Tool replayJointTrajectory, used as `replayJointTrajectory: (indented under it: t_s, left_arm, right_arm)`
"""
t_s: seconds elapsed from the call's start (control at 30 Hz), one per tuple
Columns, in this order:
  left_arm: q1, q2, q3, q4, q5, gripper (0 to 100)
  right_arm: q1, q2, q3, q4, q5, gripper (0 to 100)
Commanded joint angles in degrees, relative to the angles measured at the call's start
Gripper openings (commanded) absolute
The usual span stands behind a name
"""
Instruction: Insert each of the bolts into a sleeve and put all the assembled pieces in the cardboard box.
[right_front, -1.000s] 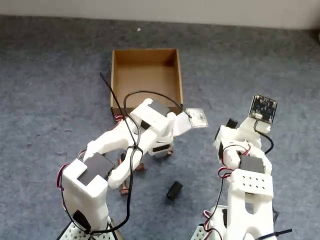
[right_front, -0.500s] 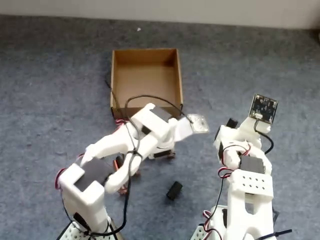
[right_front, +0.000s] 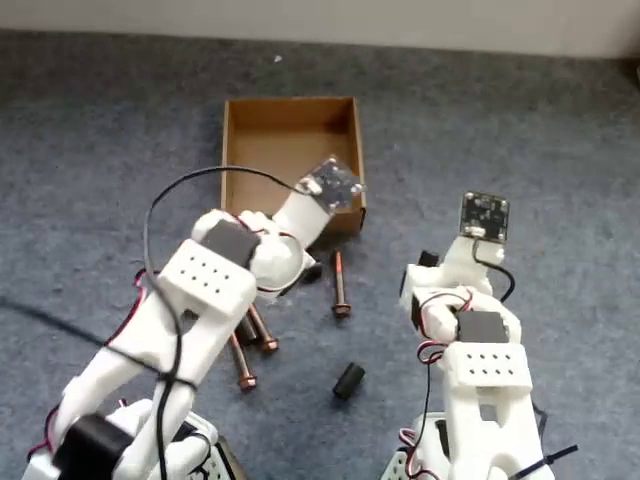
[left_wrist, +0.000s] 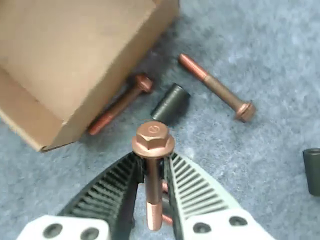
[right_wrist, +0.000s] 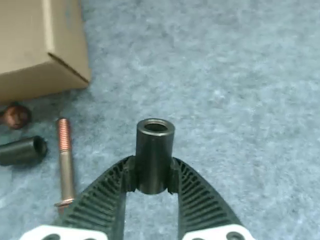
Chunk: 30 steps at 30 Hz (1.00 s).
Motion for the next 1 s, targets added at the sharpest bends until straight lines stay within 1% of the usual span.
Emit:
replayJointTrajectory:
  t_s: [0.0, 0.13, 0.27, 0.37, 0.47, 0.6, 0.67, 0.73, 0.8, 0.87, 0.97]
  left_arm:
    - [-1.2, -12.9, 2.1, -0.5, 1.3, 1]
    - [-1.0, -23.3, 6.4, -0.9, 2.5, 1]
    - [-1.3, -33.3, 10.9, -1.5, 11.5, 1]
    - [-2.4, -40.5, 16.0, -7.6, 14.9, 1]
    - [-6.0, -47.1, 22.5, -17.5, 18.0, 1]
    - [-9.0, -54.8, 31.9, -29.8, 22.2, 1]
    - [-9.1, -58.8, 35.6, -33.7, 24.1, 1]
    - [-9.1, -63.0, 38.3, -36.0, 26.2, 1]
    - [-9.1, -67.3, 39.8, -36.7, 28.8, 1]
    - [-9.1, -71.2, 40.7, -36.7, 32.1, 1]
    - [-8.7, -76.4, 41.6, -36.7, 35.9, 1]
  right_arm:
    - [-5.0, -2.1, -1.0, 0.4, -0.6, 0.6]
    - [-10.9, -2.5, -0.9, 0.4, -0.6, 0.5]
    - [-16.1, -11.4, -0.7, 0.3, -0.6, 0.5]
    - [-19.4, -21.6, 2.9, 0.0, -0.6, 0.5]
    - [-22.5, -30.6, 7.7, -0.5, -0.6, 0.5]
    - [-26.3, -41.0, 16.0, -6.0, -0.4, 0.5]
    - [-27.8, -45.7, 20.4, -9.4, -0.3, 0.5]
    - [-29.8, -50.2, 24.3, -11.3, 0.1, 0.5]
    - [-31.9, -54.1, 27.3, -11.7, 3.2, 0.5]
    - [-33.8, -54.5, 29.1, -11.9, 5.9, 0.5]
    - [-35.9, -53.8, 30.4, -14.1, 6.9, 0.5]
